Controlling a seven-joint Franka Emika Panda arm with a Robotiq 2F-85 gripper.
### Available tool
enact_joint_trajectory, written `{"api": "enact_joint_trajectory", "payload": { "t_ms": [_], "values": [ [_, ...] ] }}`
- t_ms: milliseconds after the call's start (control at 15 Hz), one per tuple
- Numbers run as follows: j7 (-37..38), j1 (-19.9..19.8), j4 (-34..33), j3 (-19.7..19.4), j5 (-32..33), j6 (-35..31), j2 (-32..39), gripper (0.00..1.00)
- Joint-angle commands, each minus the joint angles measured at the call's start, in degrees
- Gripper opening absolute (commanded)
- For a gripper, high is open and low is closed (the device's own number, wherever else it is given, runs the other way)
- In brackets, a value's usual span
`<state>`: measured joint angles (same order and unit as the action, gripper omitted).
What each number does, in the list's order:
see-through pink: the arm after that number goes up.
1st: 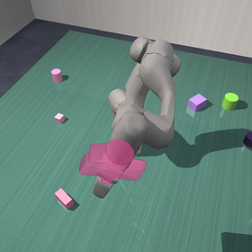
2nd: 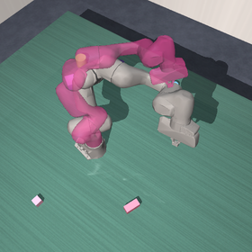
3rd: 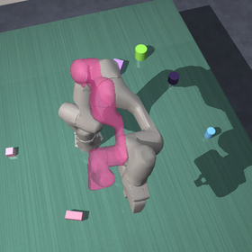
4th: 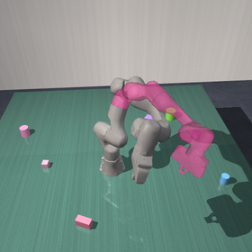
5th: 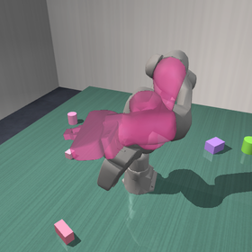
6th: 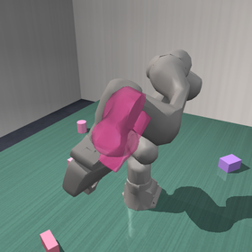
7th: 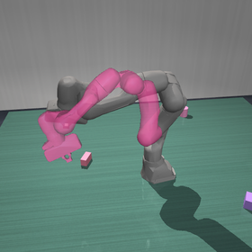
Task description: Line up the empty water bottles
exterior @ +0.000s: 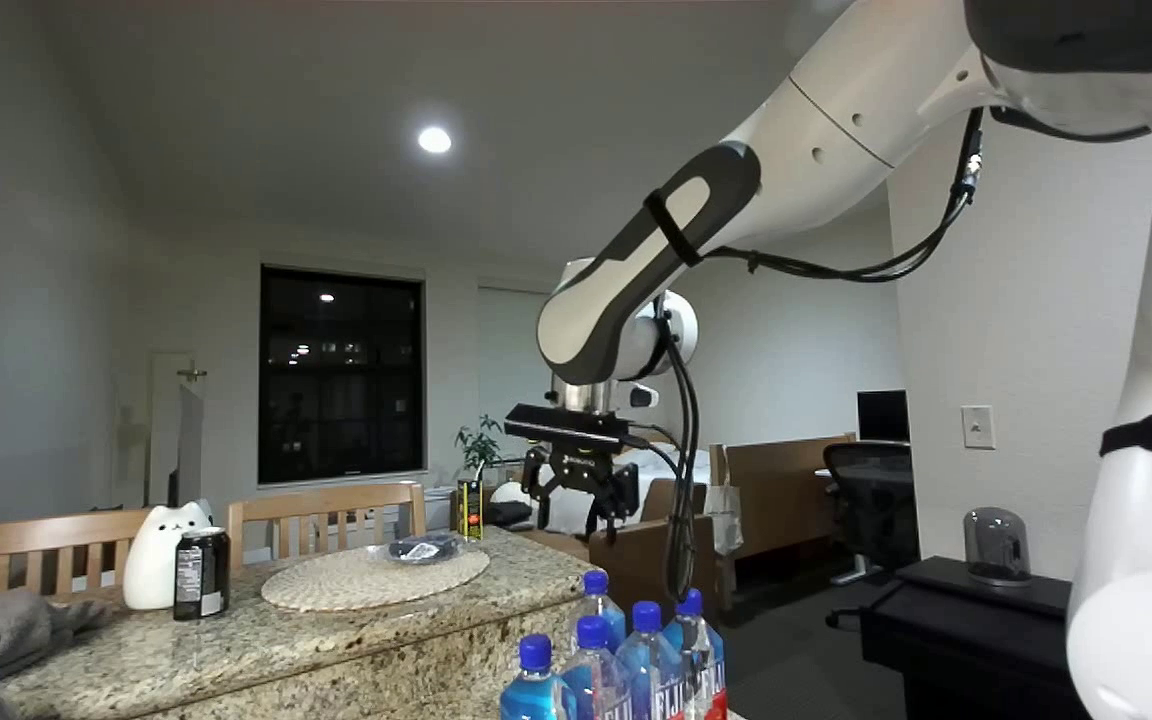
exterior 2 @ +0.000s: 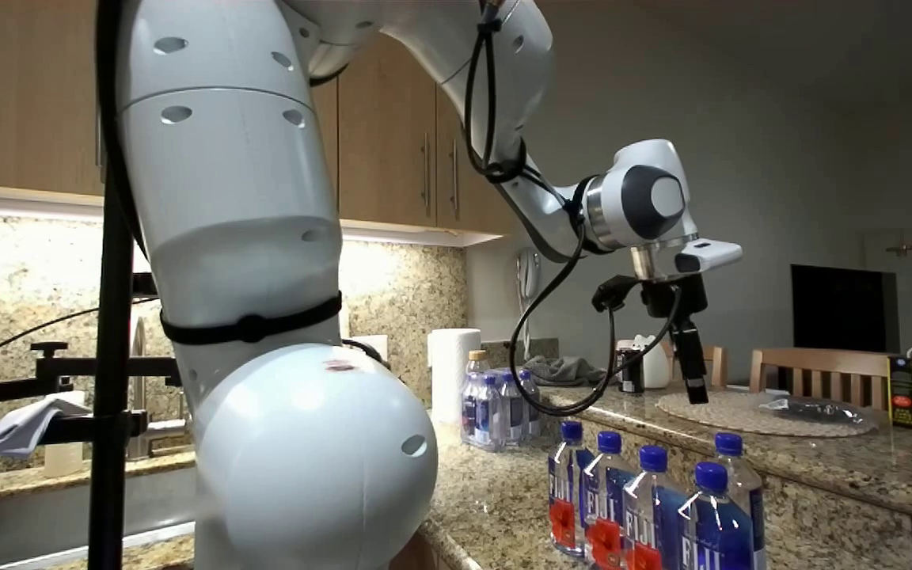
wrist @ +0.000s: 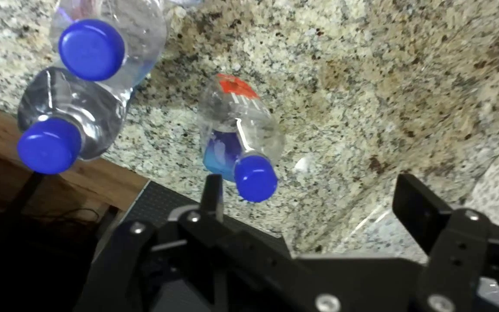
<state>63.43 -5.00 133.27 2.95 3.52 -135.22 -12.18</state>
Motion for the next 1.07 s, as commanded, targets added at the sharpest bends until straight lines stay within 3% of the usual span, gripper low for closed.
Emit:
{"api": "enact_joint_trajectory", "payload": {
  "t_ms": [0, 667, 1000],
  "values": [
    [9.41, -2.3, 3.9, -0.53, 0.95, -2.82, -0.03, 1.0],
    [38.04, -0.67, -8.31, -1.72, -1.29, 6.98, 10.22, 1.0],
    [39.67, -0.16, -10.89, -3.78, -4.48, 11.82, 12.38, 1.0]
  ]
}}
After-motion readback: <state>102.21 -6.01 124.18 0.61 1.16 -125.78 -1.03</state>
